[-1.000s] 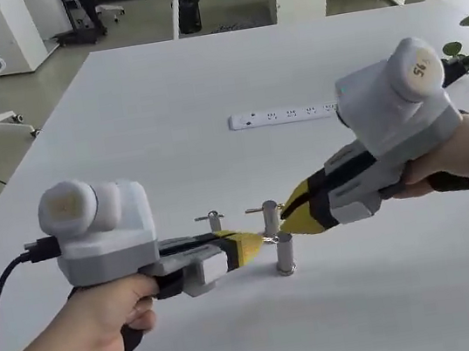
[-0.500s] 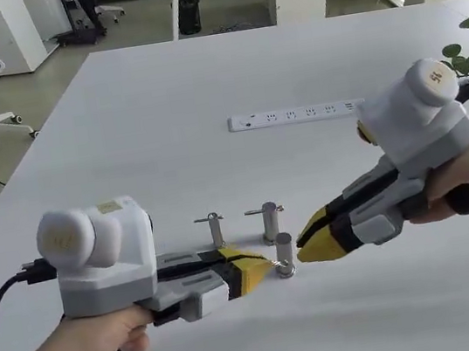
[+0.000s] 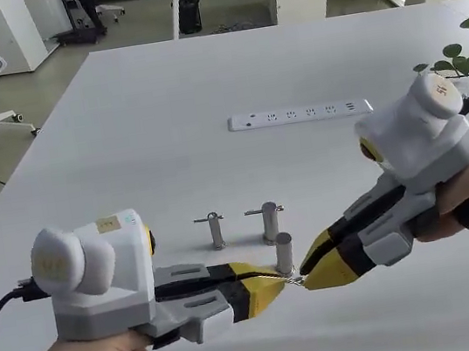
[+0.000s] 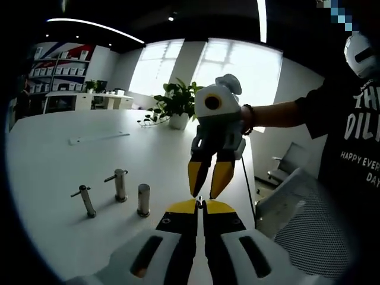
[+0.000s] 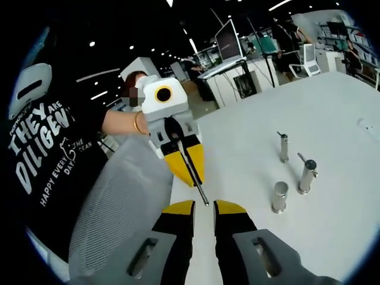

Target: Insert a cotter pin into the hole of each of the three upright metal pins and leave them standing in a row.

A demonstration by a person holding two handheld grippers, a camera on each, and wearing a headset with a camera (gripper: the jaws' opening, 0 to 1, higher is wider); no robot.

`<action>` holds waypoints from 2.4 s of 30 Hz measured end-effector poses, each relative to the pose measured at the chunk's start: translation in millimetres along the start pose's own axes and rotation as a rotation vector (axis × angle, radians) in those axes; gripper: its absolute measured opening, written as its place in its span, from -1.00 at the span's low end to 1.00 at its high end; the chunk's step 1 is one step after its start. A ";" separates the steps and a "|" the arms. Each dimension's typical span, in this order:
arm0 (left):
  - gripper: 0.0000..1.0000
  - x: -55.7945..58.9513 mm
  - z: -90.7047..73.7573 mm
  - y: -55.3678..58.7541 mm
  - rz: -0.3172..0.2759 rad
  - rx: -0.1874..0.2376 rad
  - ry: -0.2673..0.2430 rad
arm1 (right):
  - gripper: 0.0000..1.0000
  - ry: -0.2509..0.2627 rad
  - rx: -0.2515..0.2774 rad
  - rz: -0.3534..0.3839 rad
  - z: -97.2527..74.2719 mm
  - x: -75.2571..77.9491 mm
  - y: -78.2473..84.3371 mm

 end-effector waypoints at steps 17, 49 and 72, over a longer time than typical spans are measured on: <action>-1.00 13.4 -0.5 0.5 0.007 0.030 0.059 | -0.99 -0.058 -0.002 -0.054 8.9 -11.5 0.7; -0.78 -10.7 1.1 10.6 0.031 -0.015 -0.104 | -1.00 0.133 -0.280 -0.225 -3.5 14.1 21.1; -0.52 -49.9 9.6 15.5 0.060 -0.063 -0.356 | -1.00 0.291 -0.438 -0.138 -26.0 61.1 33.4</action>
Point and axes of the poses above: the centre of the closed fingertips' face, and the gripper's own axes: z roughly forward along the fingers, x roughly to its right, y roughly out of its underside, the point moved 2 cm from there along -z, roughly backward along the fingers, and after that the axes turned 6 degrees about -x, right-handed, at the moved point
